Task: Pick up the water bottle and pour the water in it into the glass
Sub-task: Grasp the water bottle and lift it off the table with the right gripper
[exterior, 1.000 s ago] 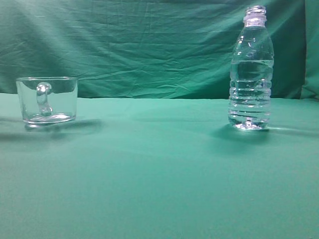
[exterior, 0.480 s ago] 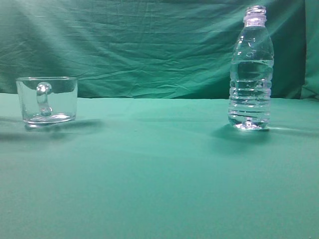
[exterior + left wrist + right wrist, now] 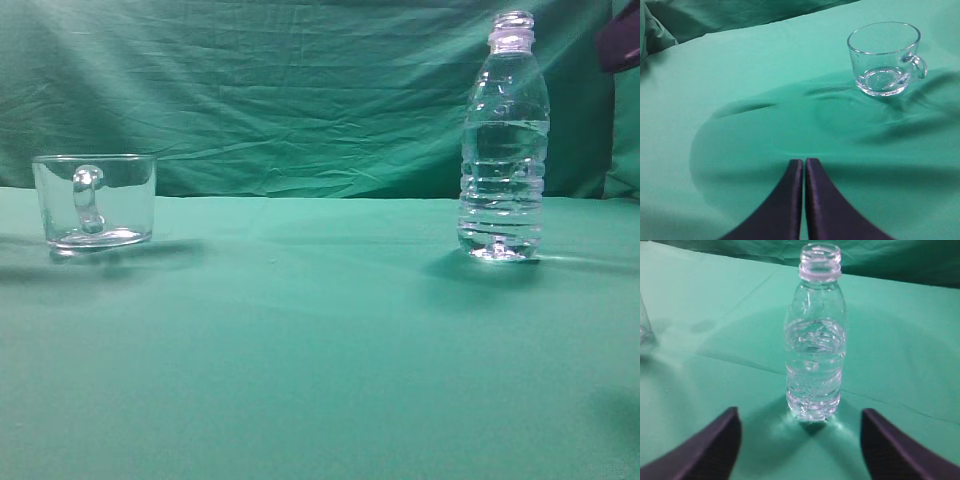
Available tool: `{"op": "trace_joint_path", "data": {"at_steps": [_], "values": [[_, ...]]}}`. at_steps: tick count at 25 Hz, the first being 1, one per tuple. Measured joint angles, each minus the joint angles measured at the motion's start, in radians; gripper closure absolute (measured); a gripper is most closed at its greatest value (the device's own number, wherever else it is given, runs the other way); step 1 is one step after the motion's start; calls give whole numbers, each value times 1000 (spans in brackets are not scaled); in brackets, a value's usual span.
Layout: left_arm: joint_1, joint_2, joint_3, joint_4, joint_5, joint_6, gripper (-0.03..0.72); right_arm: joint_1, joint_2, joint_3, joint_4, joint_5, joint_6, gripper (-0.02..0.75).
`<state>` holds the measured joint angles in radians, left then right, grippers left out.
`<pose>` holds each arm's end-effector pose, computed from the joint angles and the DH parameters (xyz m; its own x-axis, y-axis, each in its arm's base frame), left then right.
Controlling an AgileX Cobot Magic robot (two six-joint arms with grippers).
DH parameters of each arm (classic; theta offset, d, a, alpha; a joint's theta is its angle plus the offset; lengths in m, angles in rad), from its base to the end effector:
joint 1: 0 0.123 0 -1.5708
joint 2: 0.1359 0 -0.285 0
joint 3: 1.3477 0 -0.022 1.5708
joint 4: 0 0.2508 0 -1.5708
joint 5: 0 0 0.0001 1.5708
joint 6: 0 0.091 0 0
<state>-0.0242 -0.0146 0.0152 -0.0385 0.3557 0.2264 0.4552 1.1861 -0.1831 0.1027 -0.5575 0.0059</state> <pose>0.0527 -0.0025 0.1768 -0.2537 0.1953 -0.9473 0.0867 0.9800 0.1789 0.1684 0.0769 0.1816 -0.3522 -0.0690 -0.9334 -0.3622 0.9296 0.0680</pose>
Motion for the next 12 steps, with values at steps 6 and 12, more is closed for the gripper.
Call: {"op": "trace_joint_path", "data": {"at_steps": [6, 12], "values": [[0, 0, 0, 0, 0, 0, 688, 0, 191, -121, 0, -39, 39, 92], [0, 0, 0, 0, 0, 0, 688, 0, 361, -223, 0, -98, 41, 92]]}}
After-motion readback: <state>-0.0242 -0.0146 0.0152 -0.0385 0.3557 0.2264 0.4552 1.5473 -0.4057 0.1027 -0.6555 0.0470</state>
